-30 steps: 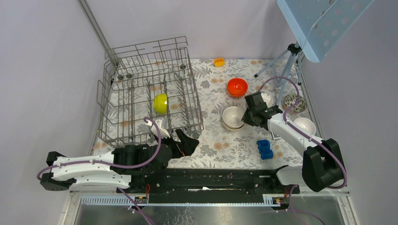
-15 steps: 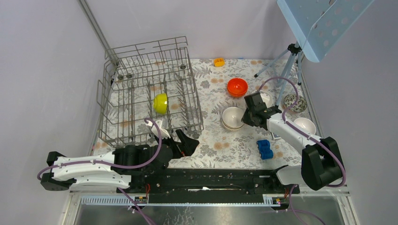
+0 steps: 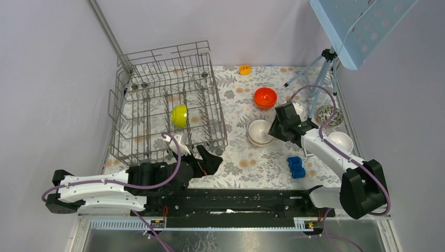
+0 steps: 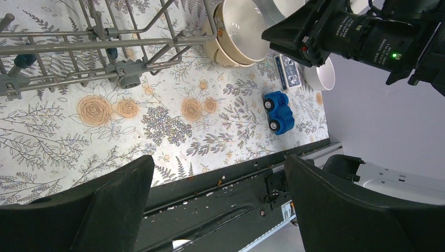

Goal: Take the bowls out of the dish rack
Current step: Place the bowl with the bowl.

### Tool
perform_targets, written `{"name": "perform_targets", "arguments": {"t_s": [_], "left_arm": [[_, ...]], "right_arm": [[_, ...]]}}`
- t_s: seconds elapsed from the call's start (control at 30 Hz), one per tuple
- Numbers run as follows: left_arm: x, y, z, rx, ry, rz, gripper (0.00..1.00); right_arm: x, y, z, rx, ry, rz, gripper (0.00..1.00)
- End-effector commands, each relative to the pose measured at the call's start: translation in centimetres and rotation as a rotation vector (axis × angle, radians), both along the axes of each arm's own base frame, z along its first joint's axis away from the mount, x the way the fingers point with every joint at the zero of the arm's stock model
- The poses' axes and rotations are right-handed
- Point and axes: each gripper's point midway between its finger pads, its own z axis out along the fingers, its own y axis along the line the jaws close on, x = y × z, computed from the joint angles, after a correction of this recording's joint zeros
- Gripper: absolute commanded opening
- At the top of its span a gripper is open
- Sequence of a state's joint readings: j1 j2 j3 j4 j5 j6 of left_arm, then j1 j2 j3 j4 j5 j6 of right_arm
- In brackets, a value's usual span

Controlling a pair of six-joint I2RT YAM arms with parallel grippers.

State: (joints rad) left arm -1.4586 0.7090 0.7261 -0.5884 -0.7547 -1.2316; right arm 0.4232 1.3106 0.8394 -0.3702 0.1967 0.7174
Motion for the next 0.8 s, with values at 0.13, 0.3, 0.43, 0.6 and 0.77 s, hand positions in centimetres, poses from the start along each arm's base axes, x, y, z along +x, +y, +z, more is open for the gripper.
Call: {"name": "perform_targets", "arguments": {"t_s": [0.13, 0.3, 0.43, 0.6, 0.77], "left_arm": [[0.0, -0.4, 1.0, -0.033, -0.009, -0.002, 0.99], [0.8, 1.1, 2.2, 0.006, -0.047, 0.04, 0.99], [1.8, 3.1, 4.5, 0.03, -0.113, 0.095, 0.99], [3.1, 5.3, 7.1, 0.076, -0.212, 0.154, 0.99], [4.0, 7.2, 10.4, 0.191, -0.327, 0.177, 0.99]], "right_arm": [[-0.2, 0.0, 3.3, 0.017, -0.069, 0.039, 0.54], [-1.3, 0.4, 7.4, 0.054, -0.139, 0.114, 0.65], [-3.3, 2.6, 11.9, 0.175, -0.232, 0.281, 0.69], [-6.5, 4.7, 15.7, 0.309, -0.33, 0.462, 0.7], [-7.9, 5.7, 18.8, 0.376, -0.451, 0.565, 0.71]]}}
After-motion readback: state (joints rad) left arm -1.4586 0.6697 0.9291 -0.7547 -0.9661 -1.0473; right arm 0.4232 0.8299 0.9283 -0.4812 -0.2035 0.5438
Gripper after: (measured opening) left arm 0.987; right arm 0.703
